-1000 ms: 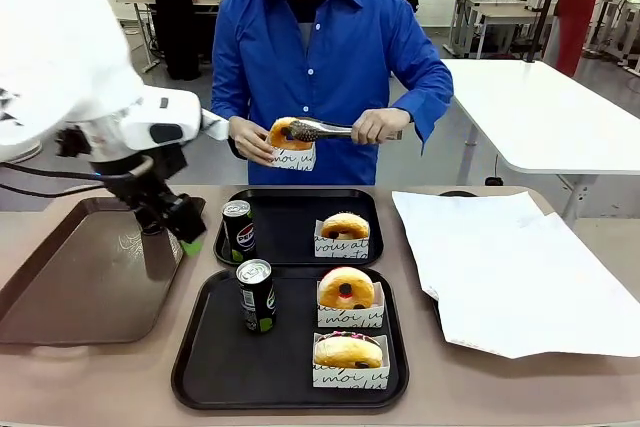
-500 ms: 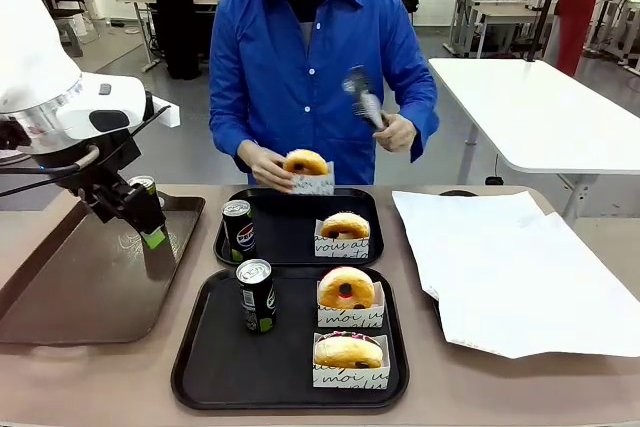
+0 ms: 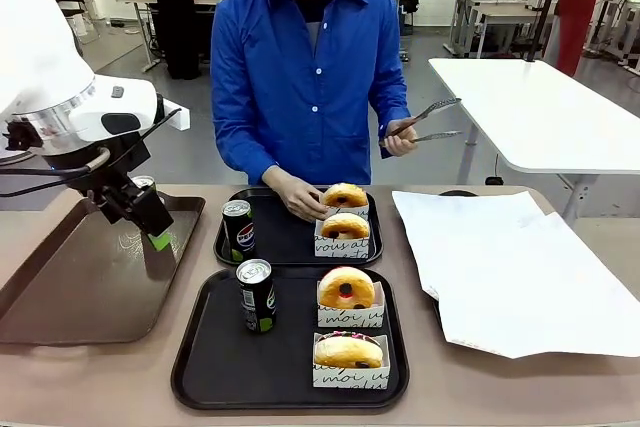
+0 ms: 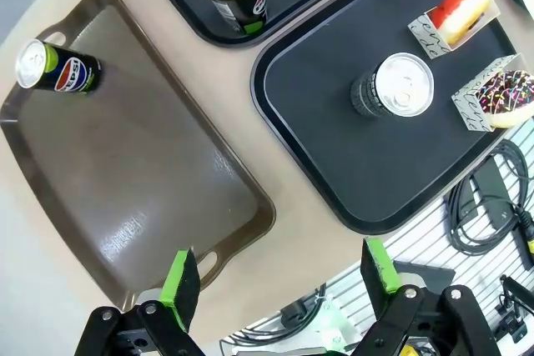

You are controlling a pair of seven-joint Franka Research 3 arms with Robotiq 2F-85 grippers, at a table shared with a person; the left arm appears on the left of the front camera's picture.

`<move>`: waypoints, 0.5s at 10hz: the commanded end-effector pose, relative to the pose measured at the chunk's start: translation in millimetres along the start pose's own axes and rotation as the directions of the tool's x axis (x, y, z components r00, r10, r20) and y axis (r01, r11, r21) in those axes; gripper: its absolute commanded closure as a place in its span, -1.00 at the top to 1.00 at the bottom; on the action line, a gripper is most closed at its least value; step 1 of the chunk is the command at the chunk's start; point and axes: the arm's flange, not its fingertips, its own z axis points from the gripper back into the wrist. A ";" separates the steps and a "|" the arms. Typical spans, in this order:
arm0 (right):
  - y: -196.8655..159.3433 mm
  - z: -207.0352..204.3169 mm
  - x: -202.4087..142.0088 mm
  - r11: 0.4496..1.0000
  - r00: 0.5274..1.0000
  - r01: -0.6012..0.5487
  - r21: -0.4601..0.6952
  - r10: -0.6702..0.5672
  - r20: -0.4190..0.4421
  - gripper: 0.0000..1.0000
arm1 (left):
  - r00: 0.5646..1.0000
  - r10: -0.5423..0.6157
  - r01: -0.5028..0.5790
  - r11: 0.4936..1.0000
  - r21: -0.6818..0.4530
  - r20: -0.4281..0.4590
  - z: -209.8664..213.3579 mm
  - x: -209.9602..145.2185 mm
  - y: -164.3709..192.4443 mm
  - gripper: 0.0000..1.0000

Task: Set up donuts and drinks on trays.
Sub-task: Pick up one Pepsi coke from the Handle tray and place it on the Flat Tray without a Pepsi coke.

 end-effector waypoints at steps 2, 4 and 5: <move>-0.8 -1.5 -2.3 1.000 1.000 -0.001 0.000 0.001 -0.002 1.00 | 1.000 0.003 -0.003 1.000 -0.007 0.001 -0.1 3.0 -1.6 1.00; -0.8 -1.5 -2.3 1.000 1.000 -0.001 0.000 0.001 -0.002 1.00 | 1.000 0.000 0.000 1.000 0.000 0.001 0.6 0.4 0.0 1.00; -0.8 -1.5 -2.3 1.000 1.000 -0.001 0.000 0.001 -0.002 1.00 | 0.998 0.063 -0.063 0.998 0.005 -0.002 8.9 9.2 25.5 1.00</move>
